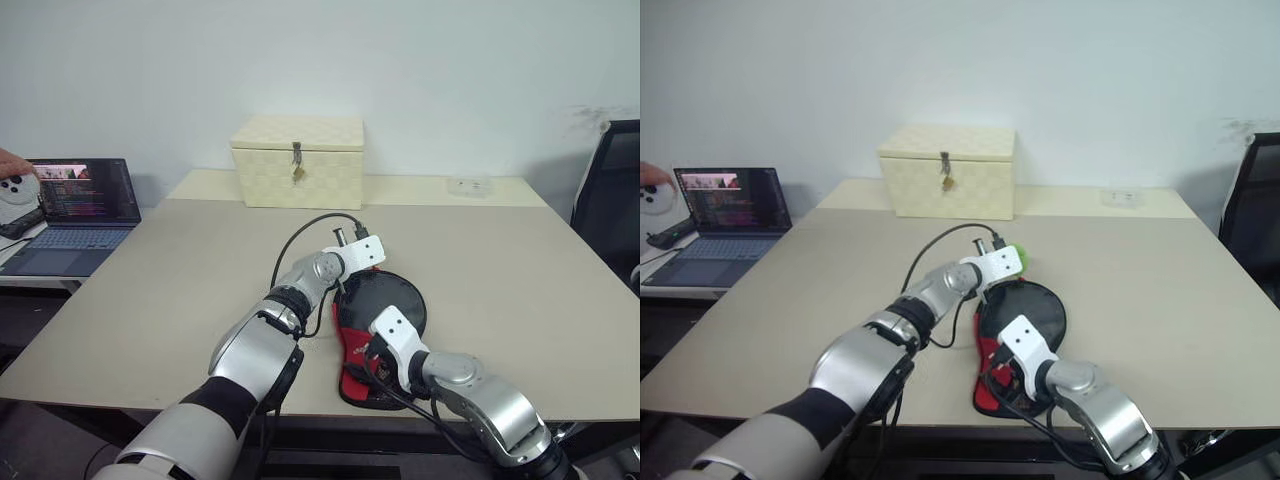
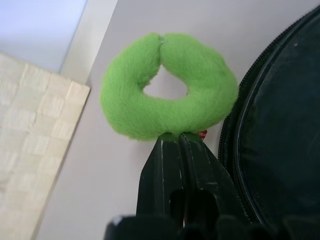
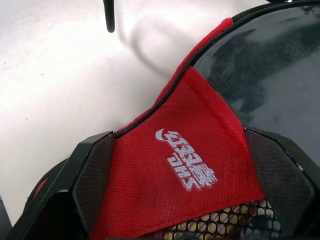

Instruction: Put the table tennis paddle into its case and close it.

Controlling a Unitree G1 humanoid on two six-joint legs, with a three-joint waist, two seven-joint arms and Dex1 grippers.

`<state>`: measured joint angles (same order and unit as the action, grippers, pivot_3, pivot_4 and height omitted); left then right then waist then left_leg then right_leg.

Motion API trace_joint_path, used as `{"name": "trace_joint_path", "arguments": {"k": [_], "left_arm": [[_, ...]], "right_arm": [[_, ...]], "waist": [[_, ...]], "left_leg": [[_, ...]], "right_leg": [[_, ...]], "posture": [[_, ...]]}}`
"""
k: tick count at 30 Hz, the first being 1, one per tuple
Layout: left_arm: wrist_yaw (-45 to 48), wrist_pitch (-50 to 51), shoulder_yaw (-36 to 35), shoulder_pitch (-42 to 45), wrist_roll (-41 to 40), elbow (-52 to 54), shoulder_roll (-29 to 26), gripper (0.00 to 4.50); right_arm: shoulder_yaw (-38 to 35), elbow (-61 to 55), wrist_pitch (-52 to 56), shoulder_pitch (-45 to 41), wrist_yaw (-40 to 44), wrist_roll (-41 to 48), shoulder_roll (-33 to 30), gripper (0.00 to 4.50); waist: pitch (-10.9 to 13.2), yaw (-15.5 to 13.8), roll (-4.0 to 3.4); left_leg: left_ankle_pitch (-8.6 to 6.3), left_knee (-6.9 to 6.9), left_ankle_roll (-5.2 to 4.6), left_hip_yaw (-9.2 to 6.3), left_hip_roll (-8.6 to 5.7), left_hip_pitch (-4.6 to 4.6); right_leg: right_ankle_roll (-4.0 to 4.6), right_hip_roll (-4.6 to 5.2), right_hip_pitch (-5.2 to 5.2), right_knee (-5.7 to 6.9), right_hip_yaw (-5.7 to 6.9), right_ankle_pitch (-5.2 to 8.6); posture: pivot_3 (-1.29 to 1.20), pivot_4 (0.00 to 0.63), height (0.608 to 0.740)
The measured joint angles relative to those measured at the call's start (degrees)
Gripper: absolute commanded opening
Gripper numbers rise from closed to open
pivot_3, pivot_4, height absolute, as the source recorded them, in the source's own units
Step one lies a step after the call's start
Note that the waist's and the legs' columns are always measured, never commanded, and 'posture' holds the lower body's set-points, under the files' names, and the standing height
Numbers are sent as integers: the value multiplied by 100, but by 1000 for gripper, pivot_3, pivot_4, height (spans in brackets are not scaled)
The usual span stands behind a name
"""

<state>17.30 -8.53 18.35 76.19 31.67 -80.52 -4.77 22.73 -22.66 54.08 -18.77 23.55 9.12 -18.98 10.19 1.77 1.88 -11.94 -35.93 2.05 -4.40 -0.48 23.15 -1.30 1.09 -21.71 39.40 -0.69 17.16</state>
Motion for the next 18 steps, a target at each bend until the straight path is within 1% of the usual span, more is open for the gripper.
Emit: {"name": "trace_joint_path", "arguments": {"k": [8,18], "left_arm": [[-203,-56,248,1,314,-8,2,9],[-678,-46,687,228,835,-89,66,9]], "right_arm": [[44,-254,41,193,-37,-138,3,4500],[44,-592,266,365,-184,-143,26,4500]], "waist": [[-4,-1,2],[-4,-5,2]], "left_leg": [[-4,14,-1,-5,1,-2],[-14,17,-2,-4,-1,-1]], "right_leg": [[-3,1,15,-38,6,1],[-11,4,16,-43,4,8]], "posture": [[0,150,740],[0,150,740]]}}
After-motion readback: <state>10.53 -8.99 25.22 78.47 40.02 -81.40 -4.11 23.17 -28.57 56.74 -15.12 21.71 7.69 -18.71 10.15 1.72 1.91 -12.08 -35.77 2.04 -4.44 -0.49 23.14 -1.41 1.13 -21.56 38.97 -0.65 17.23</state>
